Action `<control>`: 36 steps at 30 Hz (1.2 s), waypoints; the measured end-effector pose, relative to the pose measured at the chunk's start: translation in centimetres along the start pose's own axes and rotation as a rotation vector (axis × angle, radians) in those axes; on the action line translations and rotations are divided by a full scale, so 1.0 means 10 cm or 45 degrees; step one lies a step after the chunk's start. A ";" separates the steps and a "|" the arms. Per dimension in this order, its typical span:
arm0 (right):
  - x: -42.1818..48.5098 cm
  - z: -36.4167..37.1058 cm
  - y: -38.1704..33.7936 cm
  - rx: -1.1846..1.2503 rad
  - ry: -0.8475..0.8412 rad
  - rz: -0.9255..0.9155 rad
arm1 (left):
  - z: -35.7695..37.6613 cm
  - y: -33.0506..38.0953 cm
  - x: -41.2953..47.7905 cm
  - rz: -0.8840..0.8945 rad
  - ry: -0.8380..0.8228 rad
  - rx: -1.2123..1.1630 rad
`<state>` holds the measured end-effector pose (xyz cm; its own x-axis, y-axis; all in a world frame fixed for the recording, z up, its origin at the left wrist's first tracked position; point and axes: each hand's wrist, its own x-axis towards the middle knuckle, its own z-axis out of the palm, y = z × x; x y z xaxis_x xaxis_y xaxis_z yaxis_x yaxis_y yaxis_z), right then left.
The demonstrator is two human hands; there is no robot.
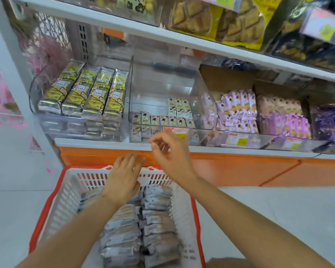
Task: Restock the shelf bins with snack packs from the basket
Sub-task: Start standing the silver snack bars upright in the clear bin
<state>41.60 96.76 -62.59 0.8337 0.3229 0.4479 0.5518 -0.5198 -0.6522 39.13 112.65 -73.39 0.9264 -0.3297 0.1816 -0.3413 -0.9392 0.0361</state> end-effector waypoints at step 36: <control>-1.47 1.10 1.56 -0.668 -1.100 0.582 | 0.92 -0.35 -0.26 -0.163 -0.311 0.090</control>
<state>38.21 92.58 -86.12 0.8041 0.3521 -0.4789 0.2808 -0.9351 -0.2161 39.36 115.87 -83.07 0.9749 -0.2135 -0.0627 -0.2155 -0.9762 -0.0264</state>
